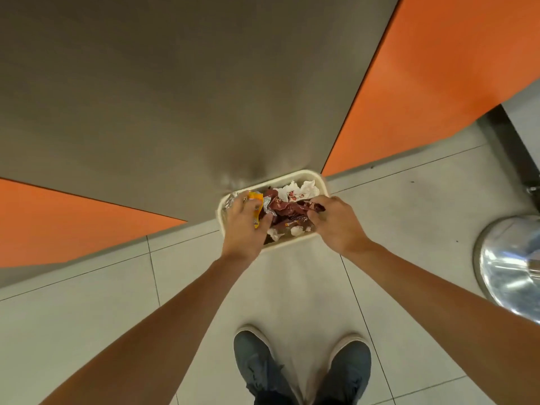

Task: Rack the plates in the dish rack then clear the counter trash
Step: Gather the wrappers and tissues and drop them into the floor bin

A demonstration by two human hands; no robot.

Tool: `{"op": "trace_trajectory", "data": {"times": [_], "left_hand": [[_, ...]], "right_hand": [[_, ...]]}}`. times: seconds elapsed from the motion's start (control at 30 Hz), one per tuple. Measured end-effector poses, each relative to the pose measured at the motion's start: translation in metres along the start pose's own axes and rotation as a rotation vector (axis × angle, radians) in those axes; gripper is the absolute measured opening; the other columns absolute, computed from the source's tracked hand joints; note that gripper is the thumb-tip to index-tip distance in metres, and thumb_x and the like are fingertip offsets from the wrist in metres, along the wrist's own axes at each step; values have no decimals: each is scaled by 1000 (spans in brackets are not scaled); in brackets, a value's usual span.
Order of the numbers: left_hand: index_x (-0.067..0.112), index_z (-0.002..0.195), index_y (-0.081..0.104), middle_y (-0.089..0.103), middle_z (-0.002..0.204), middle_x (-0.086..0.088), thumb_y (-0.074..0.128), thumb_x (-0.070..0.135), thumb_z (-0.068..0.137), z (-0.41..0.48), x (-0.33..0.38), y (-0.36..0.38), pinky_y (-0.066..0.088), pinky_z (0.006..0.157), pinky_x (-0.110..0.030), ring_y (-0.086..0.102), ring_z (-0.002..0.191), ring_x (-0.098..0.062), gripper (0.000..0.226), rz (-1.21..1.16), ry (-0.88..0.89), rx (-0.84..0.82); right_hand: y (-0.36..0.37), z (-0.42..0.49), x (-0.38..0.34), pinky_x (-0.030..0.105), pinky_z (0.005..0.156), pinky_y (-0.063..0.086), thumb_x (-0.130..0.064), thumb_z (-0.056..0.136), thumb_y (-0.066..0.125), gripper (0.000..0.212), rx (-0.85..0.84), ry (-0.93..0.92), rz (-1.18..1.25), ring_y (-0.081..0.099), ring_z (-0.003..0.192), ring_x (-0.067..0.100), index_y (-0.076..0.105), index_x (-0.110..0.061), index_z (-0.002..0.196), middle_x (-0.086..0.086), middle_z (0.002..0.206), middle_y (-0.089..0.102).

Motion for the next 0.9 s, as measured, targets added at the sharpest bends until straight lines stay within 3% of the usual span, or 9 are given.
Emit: {"op": "trace_trajectory", "data": {"times": [0.03,0.1,0.17,0.27,0.37,0.5,0.63,0.8,0.9], "left_hand": [[14,123,59,42,143,-3,58,33,94,0,-2,9,26,116,-37,35,134,-22,35,14,9,-33],[15,126,57,46,140,2,55,35,96,3,-8,21,17,115,-21,41,131,-18,36,54,-6,-85],[14,125,56,51,133,4,52,33,99,9,-14,30,19,96,-10,49,122,-18,33,91,-30,-139],[11,125,56,53,127,-1,47,28,101,26,-22,42,32,95,-22,50,117,-21,30,65,-23,-234],[10,126,56,53,129,-6,43,26,103,39,-34,51,30,94,-22,49,119,-22,30,73,-52,-317],[8,127,58,48,138,-10,41,25,104,50,-45,63,30,101,-26,44,129,-27,34,148,-70,-377],[10,105,67,57,115,-12,45,25,102,57,-43,66,40,85,-30,55,111,-31,26,177,-98,-356],[26,88,73,60,117,-1,56,22,94,47,-33,41,29,98,-26,55,107,-22,19,264,-20,-156],[20,99,73,63,117,-5,63,22,90,39,-22,27,41,98,-31,56,109,-24,13,206,-29,-109]], "right_hand": [[-1,3,0,35,87,50,-23,96,55,25,-3,-50,-121,61,91,32,63,-13,119,12,108,52],[-3,12,-2,37,88,51,-19,97,54,26,-15,-124,-295,61,87,34,65,-11,118,14,112,45],[-2,25,-2,41,87,53,-12,96,54,25,-34,-151,-430,62,85,35,67,-8,116,16,119,45],[8,42,-2,40,83,53,-2,91,56,21,-78,-164,-561,62,88,34,68,-2,108,17,119,50],[23,51,0,34,72,45,4,90,52,18,-121,-161,-649,61,95,35,63,1,104,18,110,58],[49,55,-5,29,72,38,5,92,45,27,-167,-194,-724,61,104,30,61,-2,112,14,114,60],[46,61,-1,31,71,40,5,91,45,26,-183,-123,-654,58,94,30,60,-1,112,15,109,58],[13,52,-6,35,68,42,-4,91,57,4,-110,-57,-521,48,78,27,55,-6,94,7,88,44],[-1,45,-7,34,66,52,-16,84,72,31,-146,28,-380,58,68,29,44,-12,71,6,73,47]]}}
Point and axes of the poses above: each hand's wrist, its own z-axis towards the middle knuckle, its own y-axis out of the palm, x = y × z, the point moved 5 cm from there along z, towards the middle knuckle
